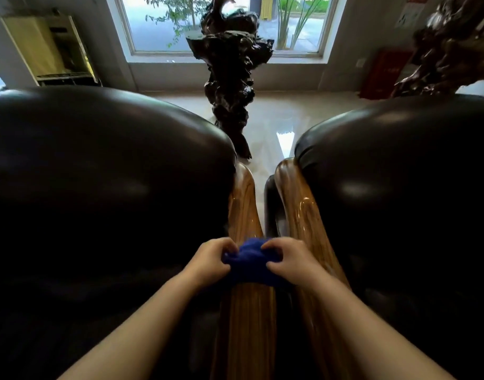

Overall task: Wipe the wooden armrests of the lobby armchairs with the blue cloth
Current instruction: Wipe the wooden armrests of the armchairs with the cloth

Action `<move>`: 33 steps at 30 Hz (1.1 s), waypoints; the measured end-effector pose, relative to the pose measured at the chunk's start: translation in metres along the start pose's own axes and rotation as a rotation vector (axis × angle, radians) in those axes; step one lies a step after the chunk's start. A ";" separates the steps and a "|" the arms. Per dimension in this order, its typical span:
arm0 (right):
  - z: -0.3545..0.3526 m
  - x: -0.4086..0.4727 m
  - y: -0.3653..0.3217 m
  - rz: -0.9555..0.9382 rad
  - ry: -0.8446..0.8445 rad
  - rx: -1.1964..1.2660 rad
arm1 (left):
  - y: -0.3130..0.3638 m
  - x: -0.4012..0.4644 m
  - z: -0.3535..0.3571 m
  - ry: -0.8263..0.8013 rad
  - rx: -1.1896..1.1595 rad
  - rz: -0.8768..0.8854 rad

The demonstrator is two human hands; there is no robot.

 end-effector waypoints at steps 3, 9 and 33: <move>0.039 0.002 0.034 0.115 0.159 -0.131 | -0.042 0.003 0.020 0.116 0.040 0.012; 0.089 0.004 0.040 0.196 0.478 -0.188 | -0.098 -0.003 0.067 0.382 0.141 0.006; 0.103 0.119 0.069 -0.104 0.063 0.057 | -0.111 0.119 0.071 -0.097 0.126 0.032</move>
Point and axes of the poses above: each hand's wrist, its own x-axis towards the middle knuckle, its own z-axis out of the palm, y = z × x, the point moved 8 cm from there along x, towards the middle knuckle, and after that the axes turned 9 degrees about -x, right-handed, at the moved point
